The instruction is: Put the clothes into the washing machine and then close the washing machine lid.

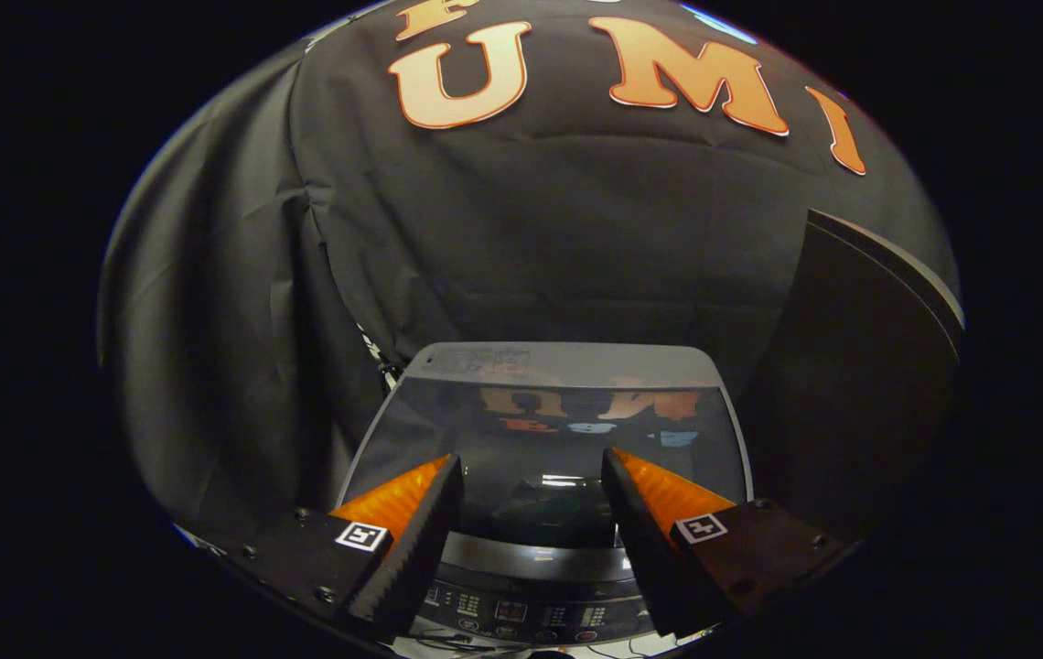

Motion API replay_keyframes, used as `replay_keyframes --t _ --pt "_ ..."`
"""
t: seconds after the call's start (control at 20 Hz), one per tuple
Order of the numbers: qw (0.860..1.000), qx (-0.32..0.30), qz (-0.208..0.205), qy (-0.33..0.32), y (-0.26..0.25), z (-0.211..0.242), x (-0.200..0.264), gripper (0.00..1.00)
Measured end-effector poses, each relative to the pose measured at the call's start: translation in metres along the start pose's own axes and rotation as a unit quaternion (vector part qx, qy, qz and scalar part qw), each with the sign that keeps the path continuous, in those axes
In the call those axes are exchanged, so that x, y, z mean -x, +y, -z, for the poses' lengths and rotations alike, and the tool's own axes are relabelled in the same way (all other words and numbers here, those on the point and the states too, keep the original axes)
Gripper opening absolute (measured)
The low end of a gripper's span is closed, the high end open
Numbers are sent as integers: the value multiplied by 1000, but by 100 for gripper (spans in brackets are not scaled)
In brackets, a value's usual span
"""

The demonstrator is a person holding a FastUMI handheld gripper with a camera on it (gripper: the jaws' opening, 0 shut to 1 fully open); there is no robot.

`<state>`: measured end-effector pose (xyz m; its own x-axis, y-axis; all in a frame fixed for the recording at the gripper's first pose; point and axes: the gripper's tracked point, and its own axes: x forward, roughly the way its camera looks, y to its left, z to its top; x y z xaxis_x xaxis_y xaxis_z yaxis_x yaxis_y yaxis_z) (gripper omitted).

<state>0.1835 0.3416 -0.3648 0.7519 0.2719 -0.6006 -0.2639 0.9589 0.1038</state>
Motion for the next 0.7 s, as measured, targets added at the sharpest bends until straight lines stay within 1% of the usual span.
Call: replay_keyframes --t 0.15,0.25,0.35,0.55,0.7 --pt "999 -12 -10 -29 2 -30 26 98" --pt "998 -19 -17 -64 4 -62 49 98" --pt "995 -11 -20 -102 2 -96 81 98" --pt "985 6 -6 -172 -13 -154 150 98" --pt "976 9 9 -217 -31 -183 179 98"
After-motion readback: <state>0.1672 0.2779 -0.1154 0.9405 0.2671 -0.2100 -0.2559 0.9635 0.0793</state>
